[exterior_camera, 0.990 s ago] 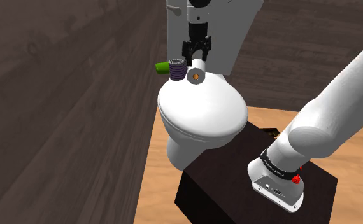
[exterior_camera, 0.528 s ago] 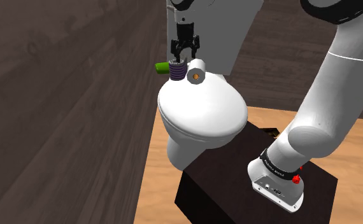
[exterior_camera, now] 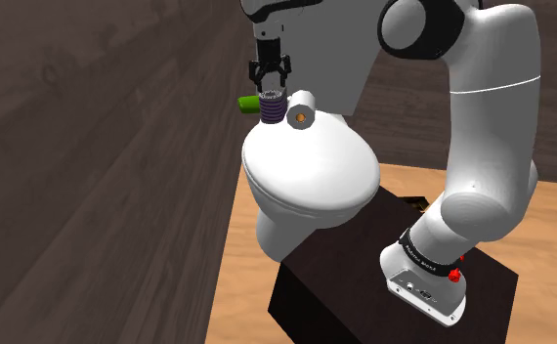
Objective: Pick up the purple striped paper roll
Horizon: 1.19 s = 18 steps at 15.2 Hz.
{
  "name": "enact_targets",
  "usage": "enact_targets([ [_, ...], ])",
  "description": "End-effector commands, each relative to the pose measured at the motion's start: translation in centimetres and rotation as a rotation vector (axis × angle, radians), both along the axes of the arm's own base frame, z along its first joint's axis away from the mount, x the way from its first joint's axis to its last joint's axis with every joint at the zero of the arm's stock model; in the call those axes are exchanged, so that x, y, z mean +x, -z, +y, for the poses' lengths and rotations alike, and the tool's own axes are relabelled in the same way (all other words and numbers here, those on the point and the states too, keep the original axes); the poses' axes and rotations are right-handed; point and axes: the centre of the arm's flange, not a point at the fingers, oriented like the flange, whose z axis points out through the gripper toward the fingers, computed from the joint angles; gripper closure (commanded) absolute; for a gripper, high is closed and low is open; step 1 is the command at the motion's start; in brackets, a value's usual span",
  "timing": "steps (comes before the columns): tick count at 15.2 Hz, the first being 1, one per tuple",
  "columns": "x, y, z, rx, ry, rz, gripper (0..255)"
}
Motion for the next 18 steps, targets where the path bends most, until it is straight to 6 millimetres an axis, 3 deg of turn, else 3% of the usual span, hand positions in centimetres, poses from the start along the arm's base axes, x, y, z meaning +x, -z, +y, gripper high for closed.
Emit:
enact_targets([
  [1, 2.4, 0.6, -1.1, -0.008, 0.023, -0.001, 0],
  [3, 3.8, 1.1, -1.8, -0.012, 0.037, -0.001, 0],
  [10, 3.8, 5.1, -1.8, -0.012, 0.037, -0.001, 0],
  [12, 3.8, 5.1, -1.8, -0.012, 0.037, -0.001, 0],
  [13, 3.8, 5.1, -1.8, -0.012, 0.037, -0.001, 255],
  [18, 3.9, 5.1, -1.8, -0.012, 0.037, -0.001, 255],
])
